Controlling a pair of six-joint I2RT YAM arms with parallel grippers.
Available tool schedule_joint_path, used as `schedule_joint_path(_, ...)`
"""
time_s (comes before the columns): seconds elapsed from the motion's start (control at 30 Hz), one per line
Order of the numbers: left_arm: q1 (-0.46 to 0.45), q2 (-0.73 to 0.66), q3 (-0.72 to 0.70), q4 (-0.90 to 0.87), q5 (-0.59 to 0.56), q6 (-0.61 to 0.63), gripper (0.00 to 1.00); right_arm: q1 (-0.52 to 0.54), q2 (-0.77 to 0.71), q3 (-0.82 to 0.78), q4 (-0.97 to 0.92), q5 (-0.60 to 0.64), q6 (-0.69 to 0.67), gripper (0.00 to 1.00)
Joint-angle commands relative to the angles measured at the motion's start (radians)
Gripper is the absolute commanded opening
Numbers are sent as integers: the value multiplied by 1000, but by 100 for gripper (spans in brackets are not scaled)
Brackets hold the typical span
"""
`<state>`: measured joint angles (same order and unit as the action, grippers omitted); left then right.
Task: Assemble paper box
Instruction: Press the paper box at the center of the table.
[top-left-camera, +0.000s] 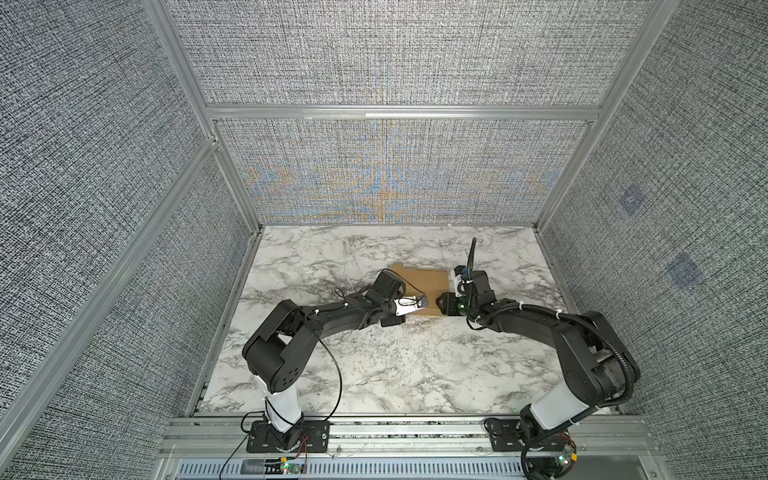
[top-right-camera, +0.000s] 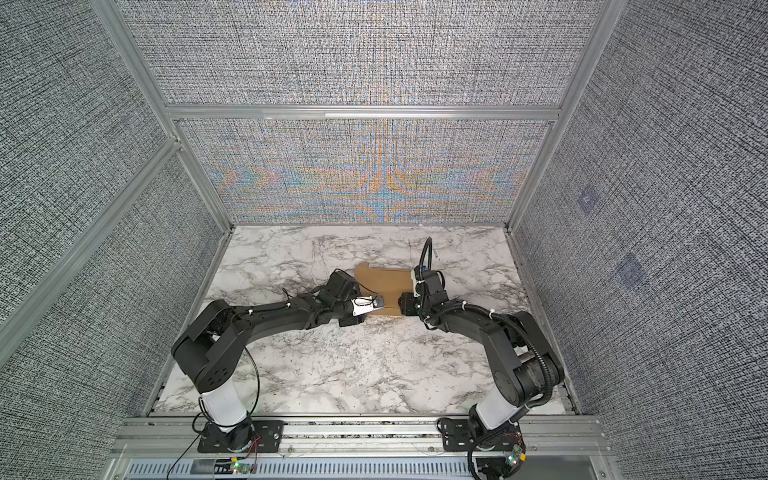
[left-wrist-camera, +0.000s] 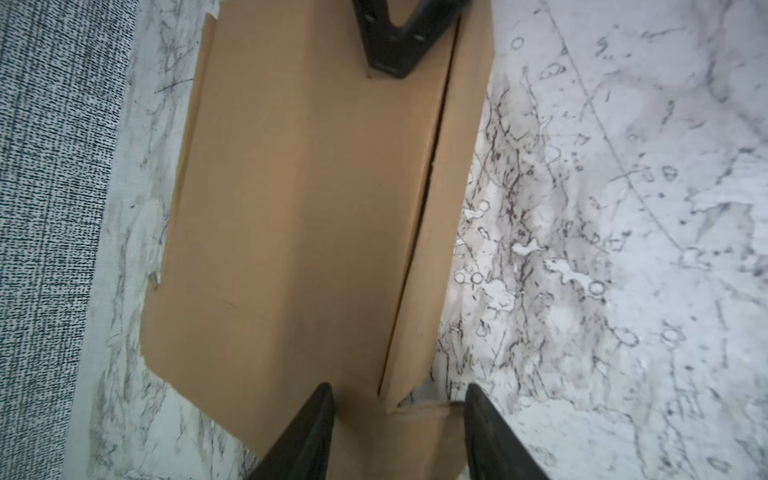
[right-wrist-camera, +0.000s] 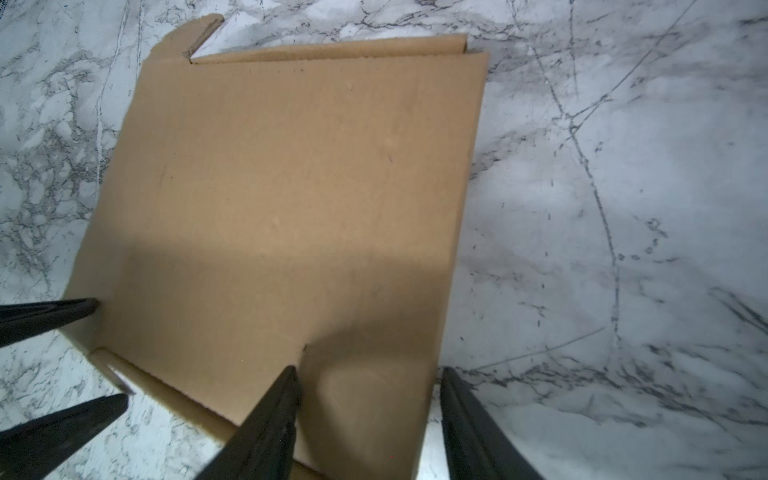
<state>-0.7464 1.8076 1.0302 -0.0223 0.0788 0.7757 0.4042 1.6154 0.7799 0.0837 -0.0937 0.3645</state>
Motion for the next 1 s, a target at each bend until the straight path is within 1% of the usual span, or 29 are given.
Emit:
schedule_joint_path(0.0,-1,21,-2,11,-59,30,52,0,13,-9,-181,44,-24,55)
schedule_joint_path(0.17,-1,12,-13,30,-133,70,51,-1,6,1,-199,40,-36,53)
schedule_joint_path(0.33,-1,-19,-4,2,-123,72,51,-12,-24,4,-210,29,-38,53)
schedule_joint_path(0.5,-1,-9,-18,30,-155,109,51,-28,-15,1,-205,14,-30,53)
schedule_joint_path(0.6,-1,1,-15,29,-147,106,50,-29,-11,-1,-196,9,-22,53)
schedule_joint_path(0.73,-6,-2,-13,15,-109,103,50,-29,-9,-4,-190,6,-18,53)
schedule_joint_path(0.97,-20,13,4,16,-90,90,50,-27,-3,-10,-182,0,-14,53)
